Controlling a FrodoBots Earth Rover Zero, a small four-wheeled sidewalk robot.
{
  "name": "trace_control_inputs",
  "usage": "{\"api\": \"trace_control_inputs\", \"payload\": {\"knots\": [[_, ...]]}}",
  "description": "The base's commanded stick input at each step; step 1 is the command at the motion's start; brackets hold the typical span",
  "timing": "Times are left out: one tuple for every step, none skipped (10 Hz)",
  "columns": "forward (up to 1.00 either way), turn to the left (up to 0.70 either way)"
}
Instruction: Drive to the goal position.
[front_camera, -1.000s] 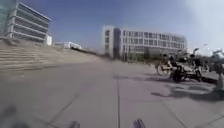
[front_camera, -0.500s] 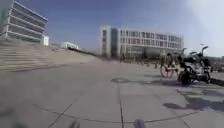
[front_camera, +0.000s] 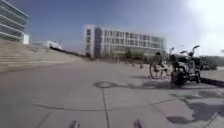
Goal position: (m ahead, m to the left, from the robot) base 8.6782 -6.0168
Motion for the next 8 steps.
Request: {"api": "trace_control_inputs", "payload": {"knots": [[1.0, 0.0], [1.0, 0.0], [1.0, 0.0], [1.0, 0.0], [1.0, 0.0], [1.0, 0.0], [1.0, -0.39], [1.0, -0.21]]}}
